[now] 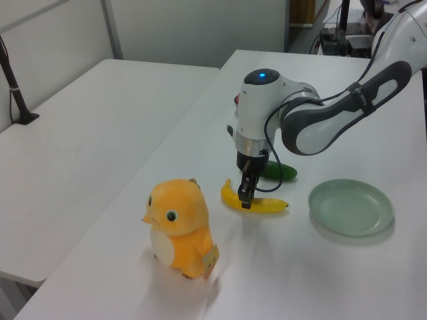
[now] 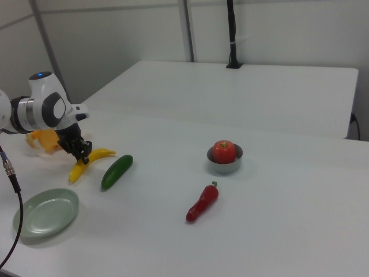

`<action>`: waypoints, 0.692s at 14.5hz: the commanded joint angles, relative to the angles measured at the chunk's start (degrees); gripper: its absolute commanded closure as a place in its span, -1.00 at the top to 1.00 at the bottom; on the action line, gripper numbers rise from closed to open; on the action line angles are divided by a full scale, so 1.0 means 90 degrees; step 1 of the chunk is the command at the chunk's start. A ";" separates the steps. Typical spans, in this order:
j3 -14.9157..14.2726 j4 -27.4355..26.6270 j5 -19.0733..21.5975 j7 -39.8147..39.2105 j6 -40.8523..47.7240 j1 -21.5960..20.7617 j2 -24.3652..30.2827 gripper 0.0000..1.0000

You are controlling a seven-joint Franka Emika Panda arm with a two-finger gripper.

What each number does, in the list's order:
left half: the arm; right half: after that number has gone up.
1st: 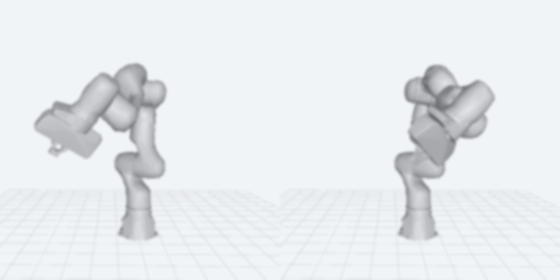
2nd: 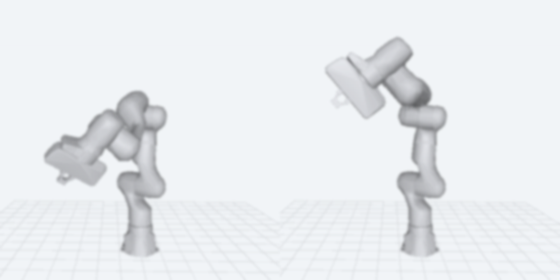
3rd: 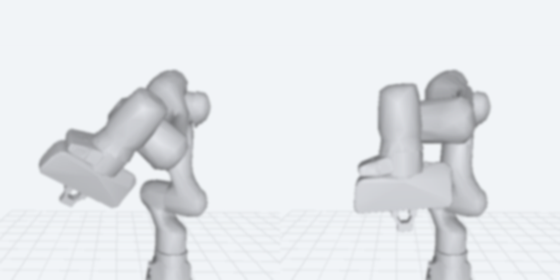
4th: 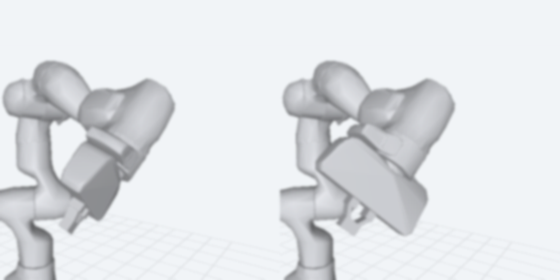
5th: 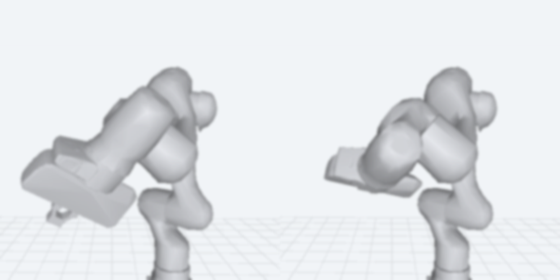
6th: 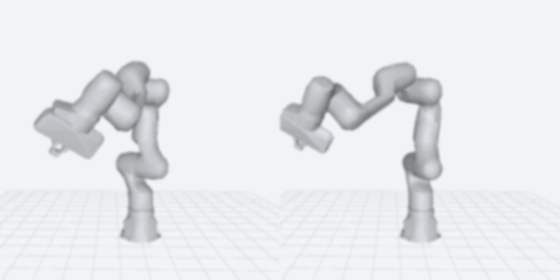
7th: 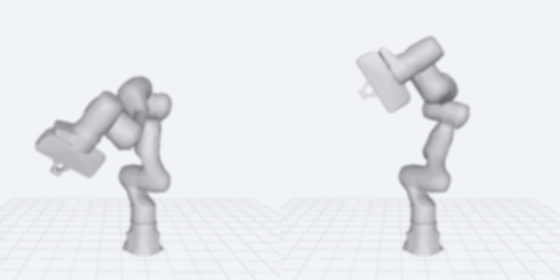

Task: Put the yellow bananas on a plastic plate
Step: 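Lift the banana and carry it toward the green plate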

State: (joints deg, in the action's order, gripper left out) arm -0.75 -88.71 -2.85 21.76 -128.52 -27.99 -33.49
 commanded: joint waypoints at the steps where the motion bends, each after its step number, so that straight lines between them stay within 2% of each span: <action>1: -0.0034 -0.0006 -0.0113 0.0131 -0.0086 -0.0063 0.0020 -1.00; 6: -0.0034 -0.0006 -0.0074 0.0122 0.0109 0.0015 0.0332 -1.00; 10: -0.0024 -0.0026 -0.0016 0.0122 0.1287 0.0025 0.1131 -0.98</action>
State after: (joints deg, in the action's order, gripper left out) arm -0.76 -87.24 -2.85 21.83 -123.80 -27.52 -29.35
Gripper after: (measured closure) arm 0.722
